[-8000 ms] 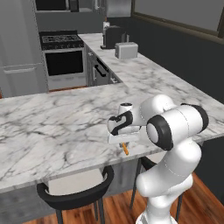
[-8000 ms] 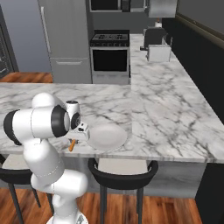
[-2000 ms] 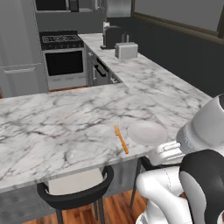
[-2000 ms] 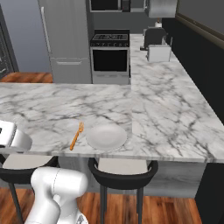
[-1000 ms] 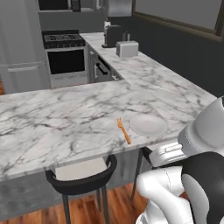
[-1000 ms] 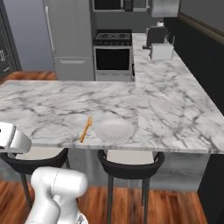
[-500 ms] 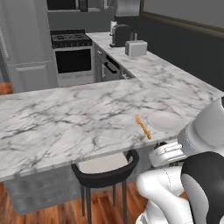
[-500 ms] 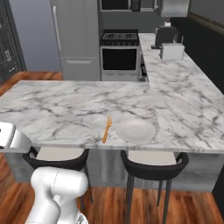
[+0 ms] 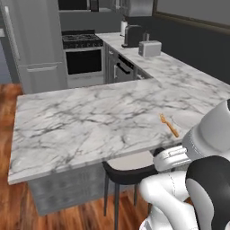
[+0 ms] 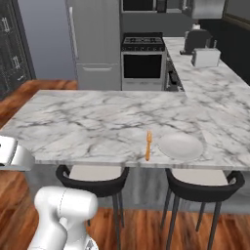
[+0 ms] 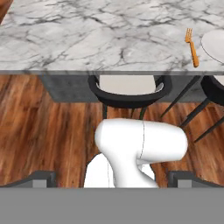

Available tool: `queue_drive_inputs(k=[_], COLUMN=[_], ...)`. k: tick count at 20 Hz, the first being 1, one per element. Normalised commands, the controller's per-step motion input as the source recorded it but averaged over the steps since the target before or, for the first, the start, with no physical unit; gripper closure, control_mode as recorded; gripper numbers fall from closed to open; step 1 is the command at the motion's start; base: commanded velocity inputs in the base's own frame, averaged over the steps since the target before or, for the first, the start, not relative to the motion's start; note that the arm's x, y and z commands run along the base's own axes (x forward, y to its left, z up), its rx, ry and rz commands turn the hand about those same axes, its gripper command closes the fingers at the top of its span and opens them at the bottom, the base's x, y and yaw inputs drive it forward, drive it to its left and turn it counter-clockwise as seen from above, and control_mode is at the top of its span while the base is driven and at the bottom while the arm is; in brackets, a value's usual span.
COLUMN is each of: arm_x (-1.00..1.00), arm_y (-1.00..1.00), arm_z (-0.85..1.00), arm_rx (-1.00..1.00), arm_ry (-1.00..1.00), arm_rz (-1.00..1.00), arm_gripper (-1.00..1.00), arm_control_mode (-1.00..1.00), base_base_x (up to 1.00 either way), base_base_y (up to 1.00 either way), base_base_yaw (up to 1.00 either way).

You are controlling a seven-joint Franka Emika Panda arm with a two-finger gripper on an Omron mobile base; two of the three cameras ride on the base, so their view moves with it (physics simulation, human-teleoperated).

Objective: Take the fork and place it on the left side of the plate. Then take the spoon and place it on the right side of the plate. Make sure they're directly next to the plate.

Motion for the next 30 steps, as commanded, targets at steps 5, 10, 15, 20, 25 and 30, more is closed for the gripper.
queue_drive_inputs(k=[5,10,15,20,25,30], arm_x=[0.00,0.00,0.00,0.00,0.00,0.00], arm_y=[0.00,0.00,0.00,0.00,0.00,0.00], arm_z=[0.00,0.00,0.00,0.00,0.00,0.00], arm_rx=[0.00,0.00,0.00,0.00,0.00,0.00], arm_ry=[0.00,0.00,0.00,0.00,0.00,0.00], arm_rz=[0.00,0.00,0.00,0.00,0.00,0.00], arm_gripper=[-1.00,-1.00,-1.00,-1.00,-1.00,-1.00], arm_control_mode=[1.00,1.00,1.00,1.00,1.00,1.00], base_base_x=[-0.01,0.00,0.00,-0.01,0.00,0.04], base_base_y=[0.63,0.66,0.67,0.47,0.55,0.88], base_base_yaw=[-0.02,-0.03,-0.04,-0.01,0.00,-0.04])
